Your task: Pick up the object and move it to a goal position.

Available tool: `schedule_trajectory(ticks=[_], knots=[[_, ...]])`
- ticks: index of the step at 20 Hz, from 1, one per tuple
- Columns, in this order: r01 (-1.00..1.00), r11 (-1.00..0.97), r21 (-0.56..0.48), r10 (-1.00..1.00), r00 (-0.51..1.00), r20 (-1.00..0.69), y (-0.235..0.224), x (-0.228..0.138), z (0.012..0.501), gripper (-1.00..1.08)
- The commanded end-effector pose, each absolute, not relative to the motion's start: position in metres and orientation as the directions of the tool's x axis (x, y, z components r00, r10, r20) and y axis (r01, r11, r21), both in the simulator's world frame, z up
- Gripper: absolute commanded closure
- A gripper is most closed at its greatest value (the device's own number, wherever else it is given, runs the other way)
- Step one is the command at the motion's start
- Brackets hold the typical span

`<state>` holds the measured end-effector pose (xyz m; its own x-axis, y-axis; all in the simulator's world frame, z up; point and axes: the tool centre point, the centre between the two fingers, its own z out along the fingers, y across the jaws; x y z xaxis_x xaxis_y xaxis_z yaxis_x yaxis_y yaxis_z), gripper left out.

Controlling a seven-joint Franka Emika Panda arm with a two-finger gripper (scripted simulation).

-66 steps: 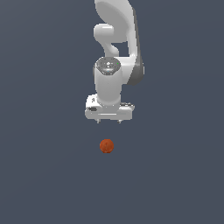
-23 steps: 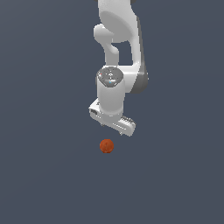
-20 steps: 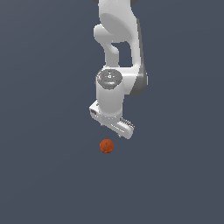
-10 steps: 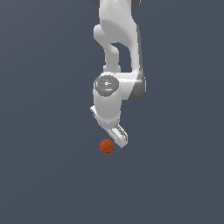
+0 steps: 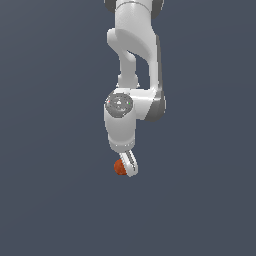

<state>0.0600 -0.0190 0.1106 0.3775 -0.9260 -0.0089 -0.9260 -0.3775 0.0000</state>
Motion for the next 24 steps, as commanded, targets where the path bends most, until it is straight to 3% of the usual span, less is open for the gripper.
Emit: schedule_trajectory(ticks=[1, 12, 24], knots=[[-0.951, -0.309, 0.001, -0.951, 0.309, -0.007, -0.021, 0.063, 0.108, -0.92], [-0.995, -0.099, 0.001, -0.995, 0.099, -0.001, -0.026, 0.072, 0.099, -0.92], [-0.998, -0.058, 0.0, -0.998, 0.058, 0.0, -0.026, 0.074, 0.093, -0.92]])
